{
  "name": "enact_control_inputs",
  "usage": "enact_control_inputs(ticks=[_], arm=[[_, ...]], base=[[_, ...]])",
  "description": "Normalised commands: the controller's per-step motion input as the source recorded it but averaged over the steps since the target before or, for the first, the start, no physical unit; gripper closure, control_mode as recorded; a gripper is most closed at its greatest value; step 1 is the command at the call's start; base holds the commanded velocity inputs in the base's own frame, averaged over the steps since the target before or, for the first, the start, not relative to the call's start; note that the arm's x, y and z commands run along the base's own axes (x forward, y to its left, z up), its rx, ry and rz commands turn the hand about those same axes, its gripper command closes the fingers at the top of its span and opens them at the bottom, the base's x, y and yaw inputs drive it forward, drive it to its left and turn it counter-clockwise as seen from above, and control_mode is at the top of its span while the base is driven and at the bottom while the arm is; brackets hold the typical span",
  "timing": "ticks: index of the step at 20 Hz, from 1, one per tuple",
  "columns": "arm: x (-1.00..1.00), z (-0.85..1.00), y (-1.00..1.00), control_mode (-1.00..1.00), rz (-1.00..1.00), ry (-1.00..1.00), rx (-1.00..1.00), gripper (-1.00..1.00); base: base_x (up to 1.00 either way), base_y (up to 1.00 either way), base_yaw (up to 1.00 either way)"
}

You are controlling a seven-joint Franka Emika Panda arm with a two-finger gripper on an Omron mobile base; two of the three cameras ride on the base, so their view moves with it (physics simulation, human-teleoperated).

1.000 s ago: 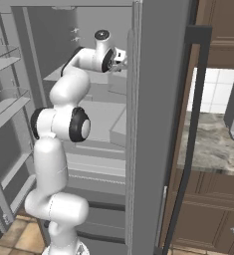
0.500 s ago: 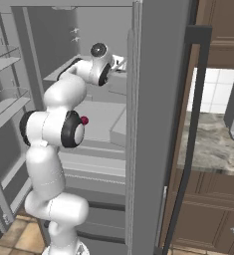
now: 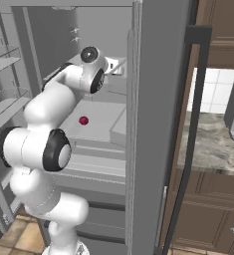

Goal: Move the garlic and radish from the second highest shelf to the top shelf to make space. Then, place the pitcher from the counter on the cleared second highest shelf.

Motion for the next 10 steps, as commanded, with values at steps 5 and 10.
enact_control_inputs(ticks=[5, 10], arm=[[-1.0, 0.1, 0.17, -1.0, 0.09, 0.06, -0.01, -1.0], [-1.0, -0.13, 0.17, -1.0, 0.07, 0.07, 0.0, -1.0]], base=[[0.0, 0.0, 0.0], [0.0, 0.0, 0.0]])
